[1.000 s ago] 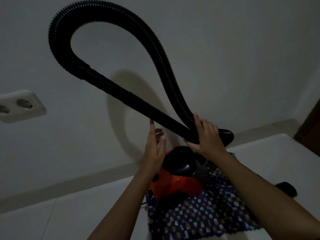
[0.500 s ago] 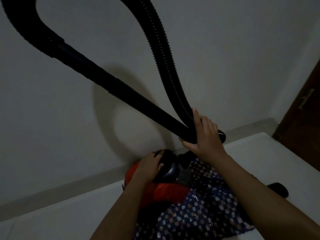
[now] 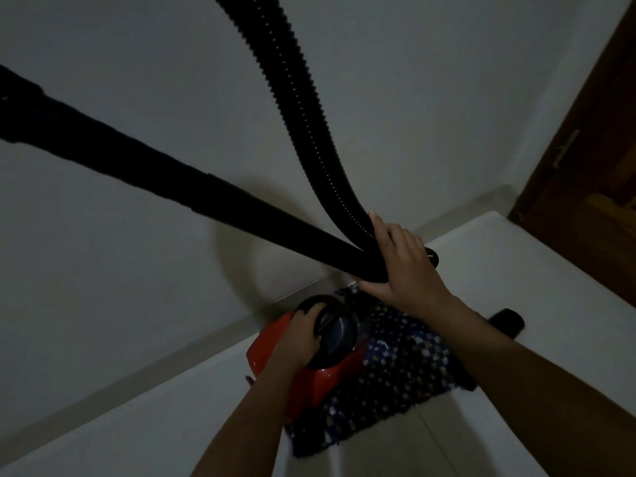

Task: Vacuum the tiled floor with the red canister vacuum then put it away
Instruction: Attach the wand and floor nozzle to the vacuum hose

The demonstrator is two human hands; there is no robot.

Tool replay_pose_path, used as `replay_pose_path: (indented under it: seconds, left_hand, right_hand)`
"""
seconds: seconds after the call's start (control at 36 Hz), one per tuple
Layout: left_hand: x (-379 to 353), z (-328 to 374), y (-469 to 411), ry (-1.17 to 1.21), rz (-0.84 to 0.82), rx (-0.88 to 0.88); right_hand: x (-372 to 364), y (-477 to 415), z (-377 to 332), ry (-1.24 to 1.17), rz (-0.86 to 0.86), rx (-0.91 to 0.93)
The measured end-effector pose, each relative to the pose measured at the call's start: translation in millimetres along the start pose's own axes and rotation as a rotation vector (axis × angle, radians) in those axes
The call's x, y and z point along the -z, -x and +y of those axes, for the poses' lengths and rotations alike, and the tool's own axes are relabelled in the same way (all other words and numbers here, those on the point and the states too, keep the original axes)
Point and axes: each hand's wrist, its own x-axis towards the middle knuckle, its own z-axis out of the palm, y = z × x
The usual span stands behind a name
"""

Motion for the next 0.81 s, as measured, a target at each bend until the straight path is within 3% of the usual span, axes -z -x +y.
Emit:
replay_pose_path:
  seconds: [0.22, 0.44, 0.81]
  left_hand:
    - [93.4, 34.3, 98.1, 0.103, -0.096, -0.024]
    - [184.0, 63.4, 201.6, 0.159, -0.178, -0.1]
    - [250.6, 47.5, 341.8, 0.167, -0.13, -0.181]
  right_hand:
    - [109.9, -36.7, -92.4, -0.121, -0.061, -0.131]
    - [216.9, -53.0, -191.0, -0.069, 0.001, -0.241]
    - [291.3, 0.9, -348.0, 0.11, 0.057, -0.267]
